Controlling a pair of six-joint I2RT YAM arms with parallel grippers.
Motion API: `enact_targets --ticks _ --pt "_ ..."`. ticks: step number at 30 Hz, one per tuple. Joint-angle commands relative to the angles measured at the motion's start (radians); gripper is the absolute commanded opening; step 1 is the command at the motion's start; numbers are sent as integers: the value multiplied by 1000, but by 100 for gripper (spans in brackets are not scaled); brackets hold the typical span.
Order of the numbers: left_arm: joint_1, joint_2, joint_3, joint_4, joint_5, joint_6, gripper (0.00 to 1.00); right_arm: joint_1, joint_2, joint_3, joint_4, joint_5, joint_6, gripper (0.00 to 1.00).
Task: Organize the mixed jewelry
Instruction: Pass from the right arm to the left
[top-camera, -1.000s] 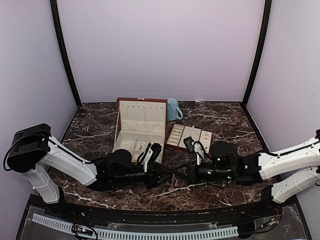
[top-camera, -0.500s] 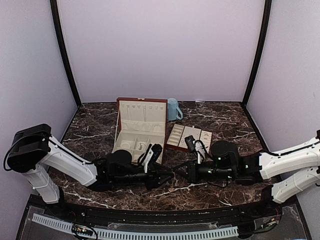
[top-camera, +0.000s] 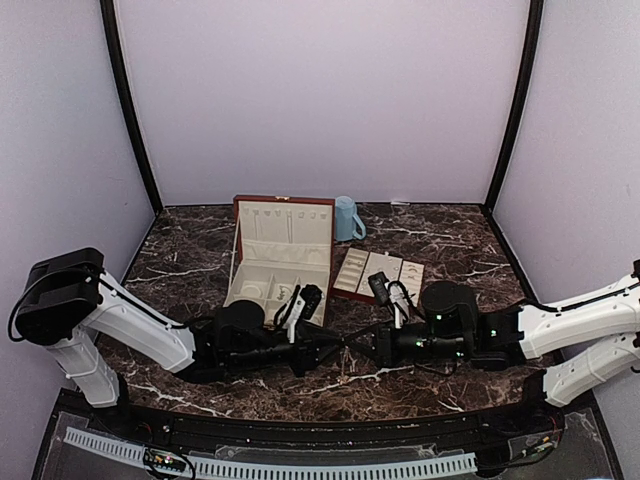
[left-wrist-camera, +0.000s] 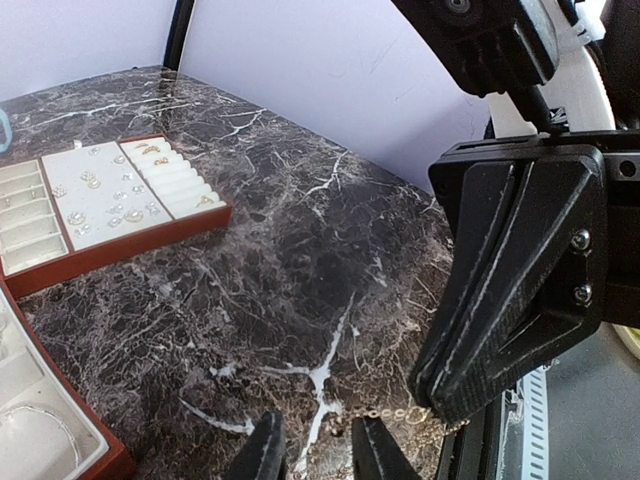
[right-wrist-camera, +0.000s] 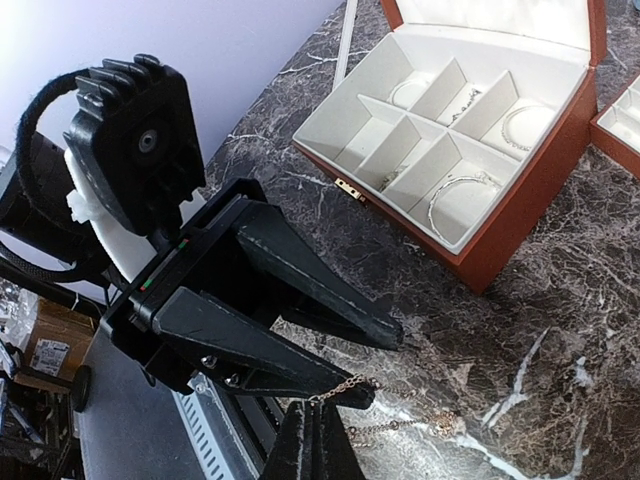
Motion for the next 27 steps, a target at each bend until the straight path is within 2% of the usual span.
enact_targets --ticks 1,9,23,27 --pt "-5 14 17 38 11 1 26 -6 -3 -11 41 -8 3 0" --pt "-6 34 26 63 70 11 26 -6 -9 -13 35 11 9 0" --pt "-19 66 64 55 88 30 26 -6 -18 -19 37 20 16 0" --pt "-20 63 65 46 71 22 18 -6 -27 -27 38 25 22 0"
